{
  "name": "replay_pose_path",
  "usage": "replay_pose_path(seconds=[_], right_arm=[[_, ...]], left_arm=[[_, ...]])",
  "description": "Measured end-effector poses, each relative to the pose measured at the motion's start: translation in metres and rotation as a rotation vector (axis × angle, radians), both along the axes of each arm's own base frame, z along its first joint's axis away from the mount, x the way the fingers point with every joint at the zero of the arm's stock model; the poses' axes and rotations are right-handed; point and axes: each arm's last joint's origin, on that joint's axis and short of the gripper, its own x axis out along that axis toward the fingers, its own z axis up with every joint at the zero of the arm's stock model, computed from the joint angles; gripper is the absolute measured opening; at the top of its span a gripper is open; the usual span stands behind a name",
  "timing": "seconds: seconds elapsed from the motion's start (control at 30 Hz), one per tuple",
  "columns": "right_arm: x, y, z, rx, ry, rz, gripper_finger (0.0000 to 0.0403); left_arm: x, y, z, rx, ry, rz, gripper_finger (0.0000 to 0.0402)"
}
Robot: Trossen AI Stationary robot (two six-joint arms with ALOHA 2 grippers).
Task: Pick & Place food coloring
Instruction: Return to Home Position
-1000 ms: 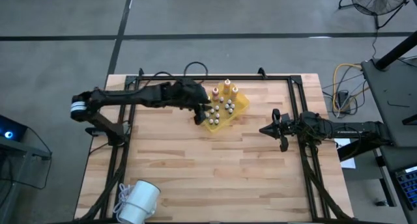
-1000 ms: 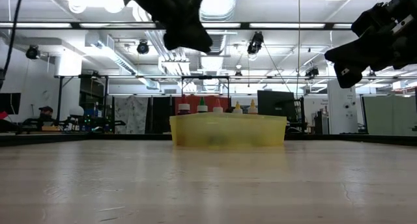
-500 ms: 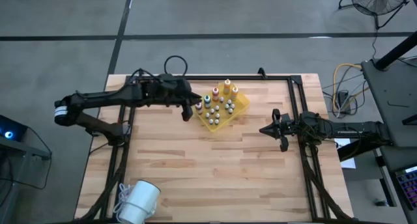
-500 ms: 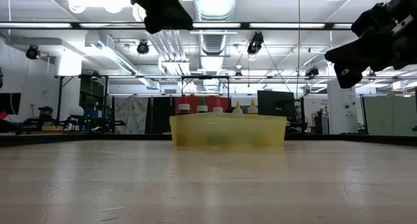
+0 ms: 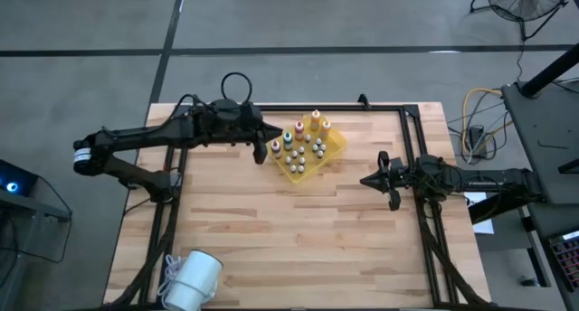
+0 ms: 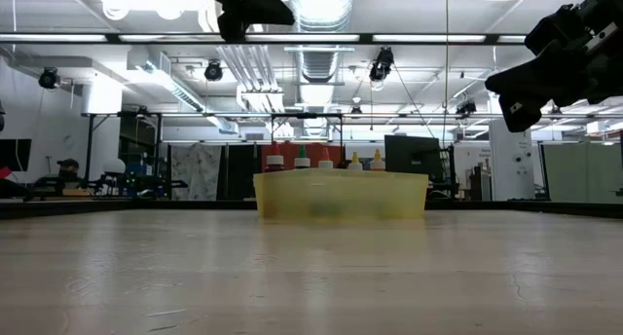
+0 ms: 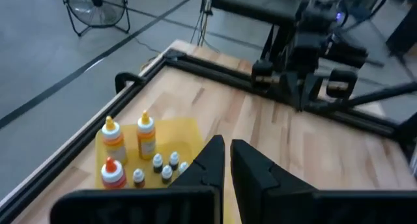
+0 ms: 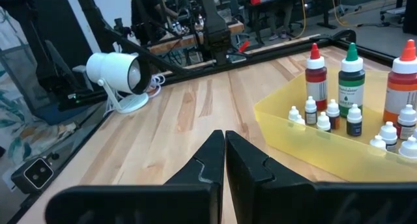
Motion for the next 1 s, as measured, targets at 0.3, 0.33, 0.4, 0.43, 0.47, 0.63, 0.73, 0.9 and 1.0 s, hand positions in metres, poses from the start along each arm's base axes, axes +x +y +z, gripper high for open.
replay_pose_path(seconds=[0.3, 0.33, 0.4, 0.43, 0.47, 0.63, 0.73, 0.9, 1.0], right_arm=[[0.0, 0.0, 0.0001, 0.0, 0.0, 0.0, 0.0009], [0.0, 0.0, 0.0, 0.0, 0.0, 0.0, 0.0009], [0.0, 0.0, 0.0, 0.0, 0.0, 0.0, 0.0009], [0.0, 0.0, 0.0, 0.0, 0.0, 0.0, 0.0009], [0.0, 0.0, 0.0, 0.0, 0.0, 0.0, 0.0009], [0.0, 0.0, 0.0001, 0.0, 0.0, -0.001, 0.0009], [0.0, 0.0, 0.0001, 0.0, 0.0, 0.0, 0.0009], [0.0, 0.0, 0.0001, 0.0, 0.0, 0.0, 0.0009], [0.0, 0.0, 0.0, 0.0, 0.0, -0.001, 0.0009]], left_arm=[[0.0001, -0.0001, 0.002, -0.049, -0.031, 0.016, 0.0], [0.0003, -0.0001, 0.0017, -0.05, -0.03, 0.016, 0.0], [0.0006, 0.0, 0.0014, -0.05, -0.028, 0.016, 0.0], [0.0006, 0.0, 0.0014, -0.05, -0.028, 0.016, 0.0], [0.0006, 0.0, 0.0014, -0.05, -0.029, 0.016, 0.0], [0.0007, -0.0001, 0.0014, -0.05, -0.029, 0.015, 0.0], [0.0007, -0.0002, 0.0014, -0.063, -0.032, 0.018, 0.0], [0.0008, -0.0006, 0.0018, -0.124, -0.051, 0.036, 0.0], [-0.0036, -0.0039, 0.005, -0.115, -0.057, 0.024, 0.0]])
